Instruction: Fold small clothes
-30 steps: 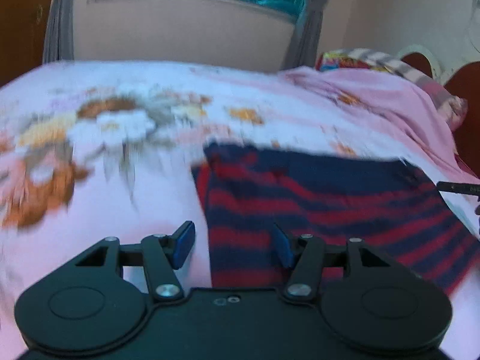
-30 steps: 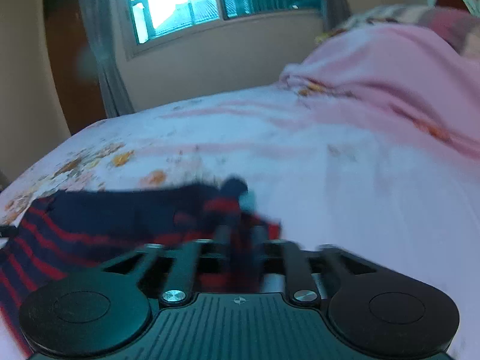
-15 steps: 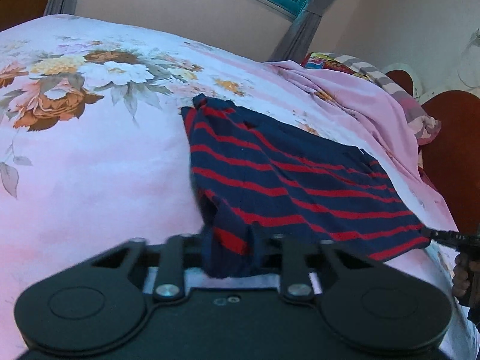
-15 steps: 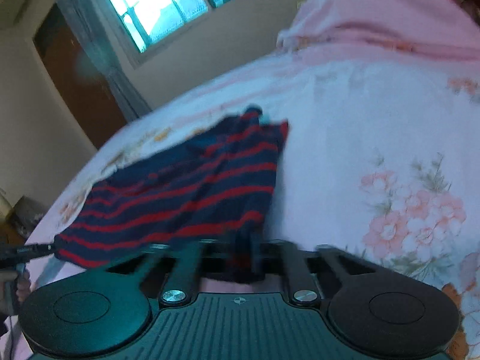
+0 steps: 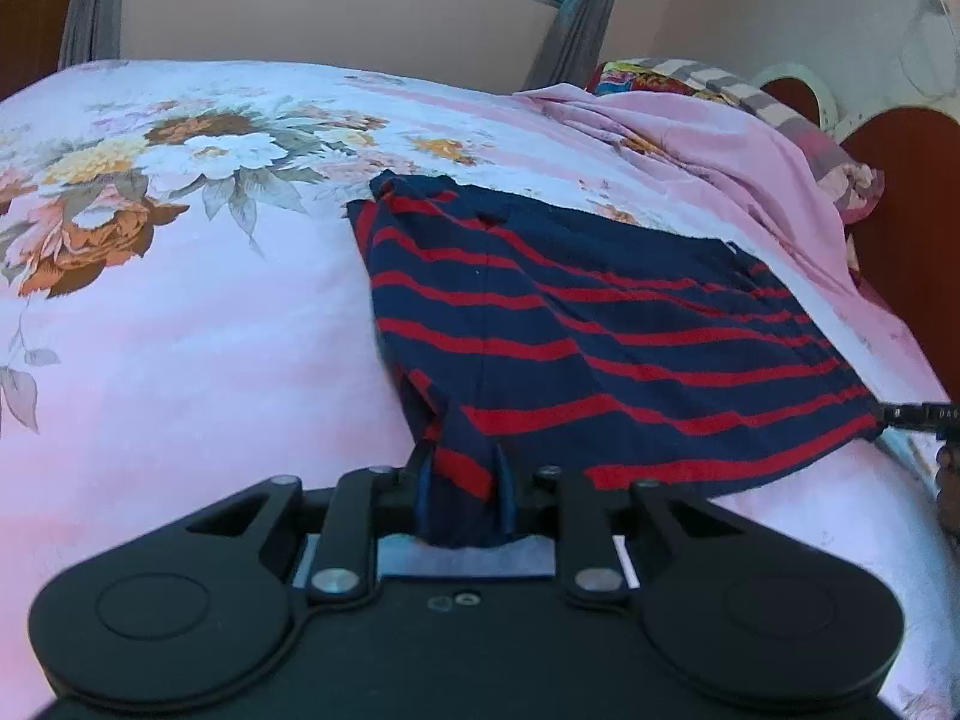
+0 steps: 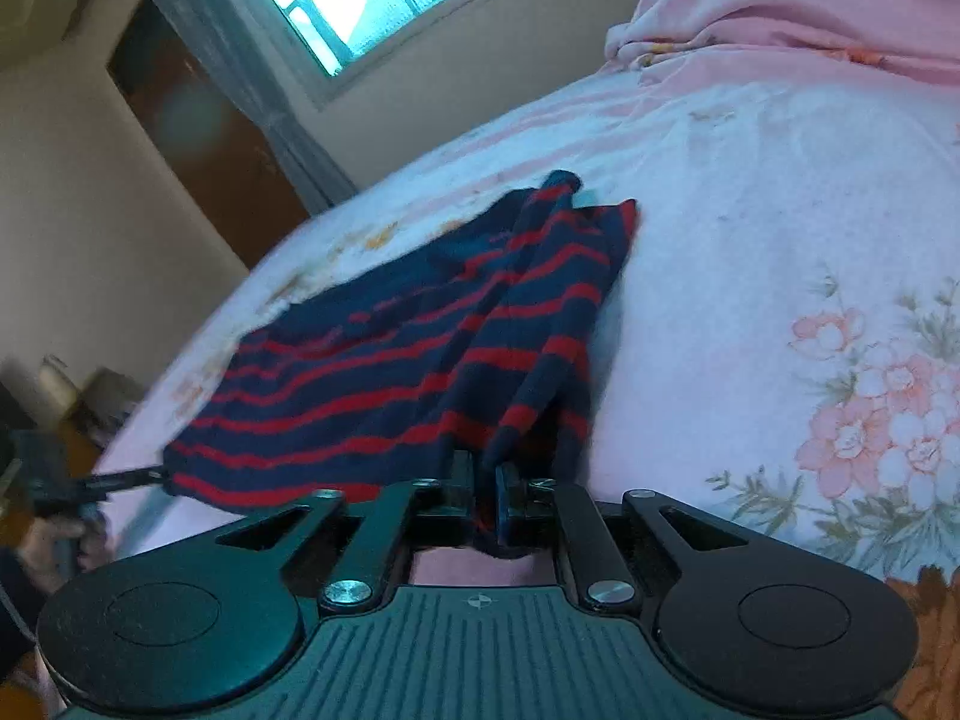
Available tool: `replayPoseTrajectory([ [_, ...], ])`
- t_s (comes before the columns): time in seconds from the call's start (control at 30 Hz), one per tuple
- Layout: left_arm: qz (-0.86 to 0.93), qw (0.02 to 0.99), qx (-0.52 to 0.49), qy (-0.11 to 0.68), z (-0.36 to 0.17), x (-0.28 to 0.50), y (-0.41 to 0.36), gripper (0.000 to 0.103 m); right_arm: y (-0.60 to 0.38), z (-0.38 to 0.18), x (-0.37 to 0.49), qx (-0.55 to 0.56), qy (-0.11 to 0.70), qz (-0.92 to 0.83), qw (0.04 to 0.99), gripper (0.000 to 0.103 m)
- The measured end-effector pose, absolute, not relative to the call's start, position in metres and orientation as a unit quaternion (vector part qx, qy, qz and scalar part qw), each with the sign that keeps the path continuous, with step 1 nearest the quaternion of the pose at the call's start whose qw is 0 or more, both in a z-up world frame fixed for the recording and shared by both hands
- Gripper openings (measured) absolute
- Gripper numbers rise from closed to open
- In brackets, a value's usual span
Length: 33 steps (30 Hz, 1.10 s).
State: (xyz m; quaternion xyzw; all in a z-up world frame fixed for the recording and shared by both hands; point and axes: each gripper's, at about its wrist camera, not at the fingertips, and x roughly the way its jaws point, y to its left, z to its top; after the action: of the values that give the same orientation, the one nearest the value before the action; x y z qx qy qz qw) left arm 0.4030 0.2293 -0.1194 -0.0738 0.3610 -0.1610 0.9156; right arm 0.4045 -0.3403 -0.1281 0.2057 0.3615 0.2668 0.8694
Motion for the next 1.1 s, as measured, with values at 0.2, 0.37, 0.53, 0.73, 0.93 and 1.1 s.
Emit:
replayPoseTrajectory([
  [0.2,-0.169,0.916,-0.052,0.361,-0.119,0.402,0.227,0.010,-0.338,-0.132,0.407,0.191,0.359,0.270,0.872,0.003],
  [0.37,-0.174,0.915,-0.031,0.361,-0.115,0.402,0.225,0.008,-0.343,-0.126,0.404,0.188,0.355,0.264,0.877,0.003],
  [0.53,-0.178,0.915,-0.011,0.361,-0.110,0.401,0.222,0.006,-0.350,-0.117,0.403,0.181,0.352,0.263,0.880,0.003],
  [0.73,-0.194,0.923,-0.038,0.330,-0.090,0.390,0.235,0.005,-0.358,-0.104,0.398,0.187,0.333,0.268,0.884,0.003],
  [0.93,-0.175,0.914,-0.052,0.362,-0.112,0.393,0.250,0.015,-0.371,-0.133,0.404,0.229,0.358,0.221,0.878,0.003],
  [1.1,-0.167,0.922,-0.063,0.344,-0.102,0.386,0.248,0.060,-0.375,-0.128,0.396,0.243,0.349,0.220,0.878,0.003],
])
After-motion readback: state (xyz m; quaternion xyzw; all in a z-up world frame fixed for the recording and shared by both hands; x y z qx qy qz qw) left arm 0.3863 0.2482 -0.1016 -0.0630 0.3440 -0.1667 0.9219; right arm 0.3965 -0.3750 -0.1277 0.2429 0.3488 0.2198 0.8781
